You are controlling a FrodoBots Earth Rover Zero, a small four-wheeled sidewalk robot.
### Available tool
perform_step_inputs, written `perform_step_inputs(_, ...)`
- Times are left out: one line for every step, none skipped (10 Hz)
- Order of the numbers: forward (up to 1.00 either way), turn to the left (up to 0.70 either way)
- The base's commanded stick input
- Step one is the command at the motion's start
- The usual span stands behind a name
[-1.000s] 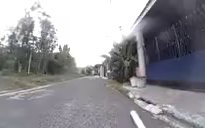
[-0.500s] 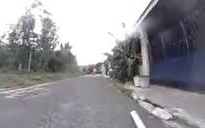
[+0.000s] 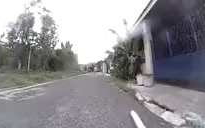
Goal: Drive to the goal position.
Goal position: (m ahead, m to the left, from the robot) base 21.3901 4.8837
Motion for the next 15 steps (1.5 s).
perform_step_inputs(0.5, 0.0)
perform_step_inputs(0.5, 0.0)
perform_step_inputs(0.5, 0.0)
perform_step_inputs(0.5, 0.0)
perform_step_inputs(0.5, -0.15)
perform_step_inputs(0.5, -0.35)
perform_step_inputs(0.5, -0.5)
perform_step_inputs(0.5, -0.44)
perform_step_inputs(0.5, -0.37)
perform_step_inputs(0.5, -0.31)
perform_step_inputs(0.5, -0.25)
perform_step_inputs(0.5, -0.18)
perform_step_inputs(0.5, -0.12)
perform_step_inputs(0.5, -0.06)
perform_step_inputs(0.5, 0.0)
